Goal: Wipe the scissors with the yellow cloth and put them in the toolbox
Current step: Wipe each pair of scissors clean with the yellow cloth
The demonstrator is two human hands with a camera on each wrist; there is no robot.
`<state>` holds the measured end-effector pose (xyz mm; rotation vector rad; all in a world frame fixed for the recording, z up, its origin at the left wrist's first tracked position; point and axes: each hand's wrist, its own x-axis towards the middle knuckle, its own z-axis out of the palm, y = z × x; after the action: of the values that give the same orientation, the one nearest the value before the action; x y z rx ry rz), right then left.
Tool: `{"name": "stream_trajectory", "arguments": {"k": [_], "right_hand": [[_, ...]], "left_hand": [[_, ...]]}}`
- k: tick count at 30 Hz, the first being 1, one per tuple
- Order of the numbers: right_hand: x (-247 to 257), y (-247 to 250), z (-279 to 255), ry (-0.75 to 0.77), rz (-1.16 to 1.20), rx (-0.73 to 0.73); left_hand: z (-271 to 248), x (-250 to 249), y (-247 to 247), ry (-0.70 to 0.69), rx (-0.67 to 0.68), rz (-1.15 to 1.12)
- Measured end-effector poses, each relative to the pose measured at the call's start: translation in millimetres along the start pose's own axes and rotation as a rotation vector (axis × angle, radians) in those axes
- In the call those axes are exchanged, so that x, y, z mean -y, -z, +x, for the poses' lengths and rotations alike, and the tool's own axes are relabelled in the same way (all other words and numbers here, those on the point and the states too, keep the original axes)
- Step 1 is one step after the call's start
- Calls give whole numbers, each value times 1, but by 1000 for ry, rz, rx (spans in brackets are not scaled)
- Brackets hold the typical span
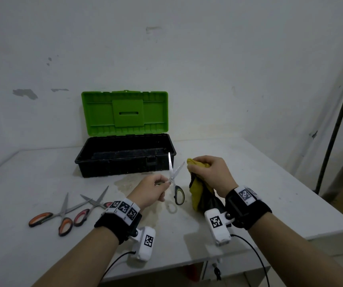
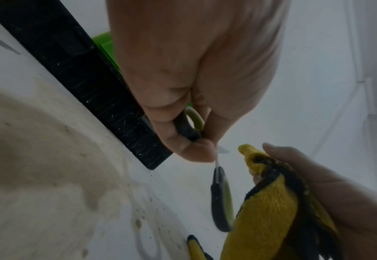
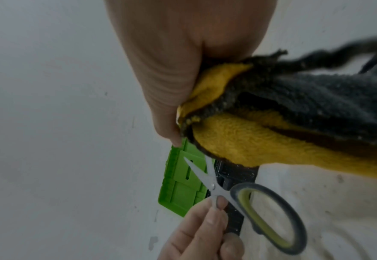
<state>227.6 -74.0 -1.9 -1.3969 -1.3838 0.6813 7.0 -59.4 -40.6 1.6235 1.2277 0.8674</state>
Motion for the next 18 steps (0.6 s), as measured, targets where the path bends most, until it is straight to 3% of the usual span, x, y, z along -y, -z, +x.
{"name": "stream_trajectory", "arguments": {"k": [2,12,18], "right_hand": [[3,-2,-1,-42,67,55],[1,-10,-2,56,-109,138],[10,-11,-6,118,-184,89]], "left_hand": [[1,-2,0,-6,-25,-46],[1,-5,-1,-68,-303,-214],[2,-7,-7,106,-303,-656]]}}
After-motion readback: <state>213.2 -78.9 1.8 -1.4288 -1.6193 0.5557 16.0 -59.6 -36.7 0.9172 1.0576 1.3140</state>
